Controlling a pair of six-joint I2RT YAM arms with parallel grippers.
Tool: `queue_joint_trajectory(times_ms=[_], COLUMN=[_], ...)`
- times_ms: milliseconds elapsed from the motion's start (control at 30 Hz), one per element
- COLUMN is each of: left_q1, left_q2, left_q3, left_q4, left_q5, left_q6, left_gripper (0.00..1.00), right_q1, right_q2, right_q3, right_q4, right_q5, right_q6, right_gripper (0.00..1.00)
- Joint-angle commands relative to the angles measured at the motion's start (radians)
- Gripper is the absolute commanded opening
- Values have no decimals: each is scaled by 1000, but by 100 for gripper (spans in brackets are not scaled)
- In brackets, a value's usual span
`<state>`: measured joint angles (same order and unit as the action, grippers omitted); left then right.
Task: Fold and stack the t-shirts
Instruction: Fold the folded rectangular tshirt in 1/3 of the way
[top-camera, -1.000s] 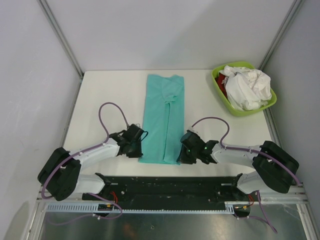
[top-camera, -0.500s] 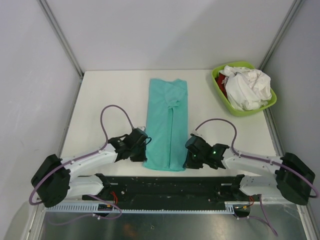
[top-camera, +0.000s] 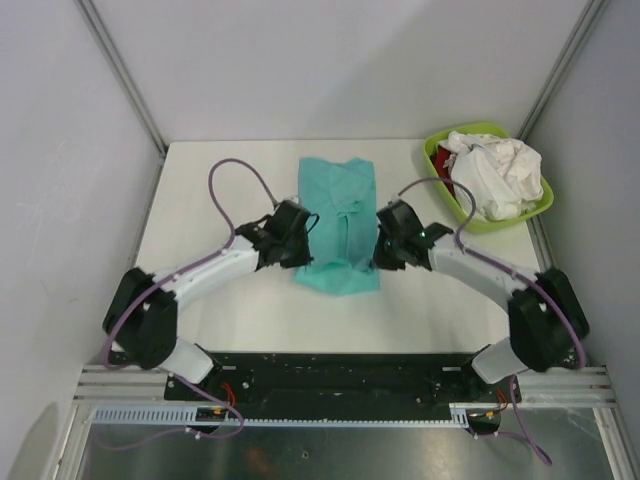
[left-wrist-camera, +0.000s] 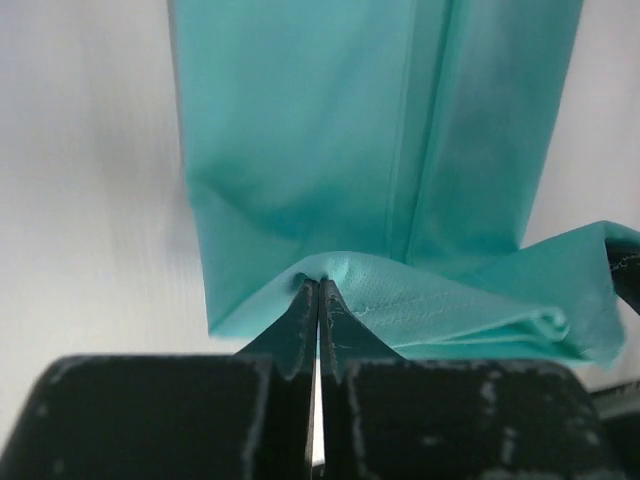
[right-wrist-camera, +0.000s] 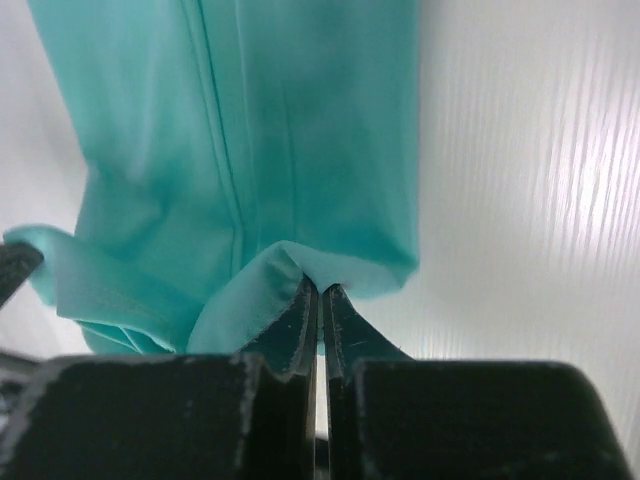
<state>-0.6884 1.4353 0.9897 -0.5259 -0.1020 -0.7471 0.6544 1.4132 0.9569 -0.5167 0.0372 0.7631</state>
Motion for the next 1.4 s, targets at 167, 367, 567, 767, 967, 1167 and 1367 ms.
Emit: queue_joint_trajectory(times_ms=[167, 367, 567, 767, 967, 1167, 1367], left_q1=[136, 182, 209, 222, 232, 245, 253], left_q2=[284, 404, 463, 512, 560, 594, 614], left_q3=[285, 388, 451, 522, 572, 604, 621], left_q4=[59, 64, 66, 67, 68, 68, 68], left_q5=[-72, -80, -73, -46, -27, -12, 0], left_q6=[58, 82, 106, 140, 155, 177, 198], left_gripper=[0, 0, 0, 0, 0, 0, 12], right_q1=[-177, -227, -248, -260, -271, -284, -300], right_q2=[339, 472, 578, 630, 662, 666, 672], right_q3=[322, 479, 605, 670, 706, 696, 698], right_q4=[92, 93, 63, 44, 26, 27, 31], right_q5=[-24, -57, -81, -81, -73, -67, -80], right_q6=[-146, -151, -153, -148, -149, -145, -147], right_gripper=[0, 0, 0, 0, 0, 0, 8])
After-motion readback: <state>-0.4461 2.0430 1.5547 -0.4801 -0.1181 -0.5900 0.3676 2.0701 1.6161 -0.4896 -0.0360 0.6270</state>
